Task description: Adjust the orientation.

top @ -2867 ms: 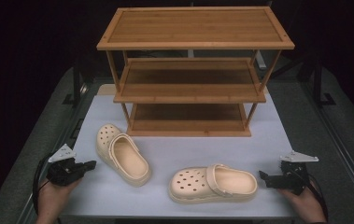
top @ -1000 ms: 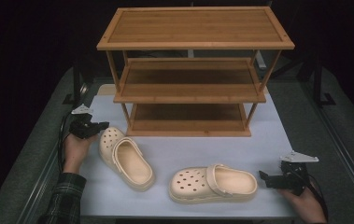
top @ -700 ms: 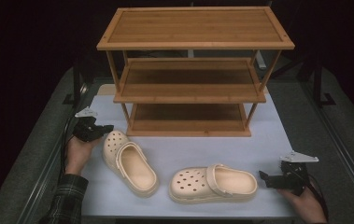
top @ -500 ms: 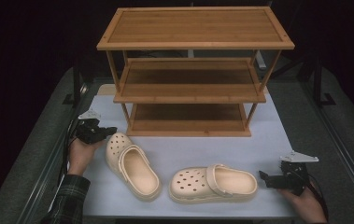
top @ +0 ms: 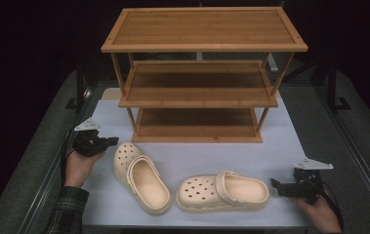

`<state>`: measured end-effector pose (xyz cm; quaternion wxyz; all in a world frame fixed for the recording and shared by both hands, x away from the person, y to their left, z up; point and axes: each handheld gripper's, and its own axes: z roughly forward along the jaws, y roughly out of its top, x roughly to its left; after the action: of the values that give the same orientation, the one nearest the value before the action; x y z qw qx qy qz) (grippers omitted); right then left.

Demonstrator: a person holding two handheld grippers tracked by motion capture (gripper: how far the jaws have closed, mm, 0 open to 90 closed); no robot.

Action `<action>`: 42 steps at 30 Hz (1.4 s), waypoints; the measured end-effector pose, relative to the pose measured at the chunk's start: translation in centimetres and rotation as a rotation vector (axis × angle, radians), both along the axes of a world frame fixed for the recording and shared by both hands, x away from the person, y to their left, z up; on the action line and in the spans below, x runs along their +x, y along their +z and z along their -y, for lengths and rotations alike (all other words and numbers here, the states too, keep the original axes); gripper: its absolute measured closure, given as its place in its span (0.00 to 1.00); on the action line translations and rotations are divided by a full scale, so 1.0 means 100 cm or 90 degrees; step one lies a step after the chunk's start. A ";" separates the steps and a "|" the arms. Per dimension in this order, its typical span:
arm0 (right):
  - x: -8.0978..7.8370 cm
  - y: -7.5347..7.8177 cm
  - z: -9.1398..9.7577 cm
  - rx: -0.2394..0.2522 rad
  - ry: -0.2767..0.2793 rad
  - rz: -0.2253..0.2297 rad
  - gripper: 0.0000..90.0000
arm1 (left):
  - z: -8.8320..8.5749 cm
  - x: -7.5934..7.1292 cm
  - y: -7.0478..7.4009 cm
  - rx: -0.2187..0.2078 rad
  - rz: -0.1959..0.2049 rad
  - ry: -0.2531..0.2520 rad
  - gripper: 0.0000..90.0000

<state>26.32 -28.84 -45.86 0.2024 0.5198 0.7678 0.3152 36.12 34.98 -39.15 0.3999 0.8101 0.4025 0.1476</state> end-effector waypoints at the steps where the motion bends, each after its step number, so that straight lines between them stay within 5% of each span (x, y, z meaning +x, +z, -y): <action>1: 0.000 0.000 0.000 0.000 0.000 0.000 0.02 | -0.003 -0.006 0.001 -0.004 0.001 0.004 1.00; 12: 0.000 0.000 0.000 0.000 0.000 -0.002 0.02 | -0.011 -0.071 -0.003 0.012 0.011 0.002 1.00; 18: 0.000 0.000 0.000 0.000 0.000 -0.003 0.02 | -0.010 -0.094 -0.008 0.022 0.005 -0.008 1.00; 42: 0.000 0.000 0.000 0.000 0.000 -0.003 0.02 | -0.002 -0.063 -0.032 0.045 -0.026 -0.005 1.00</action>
<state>26.32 -28.84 -45.84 0.2004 0.5208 0.7682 0.3139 29.87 35.14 -42.31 0.3635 0.8281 0.4020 0.1433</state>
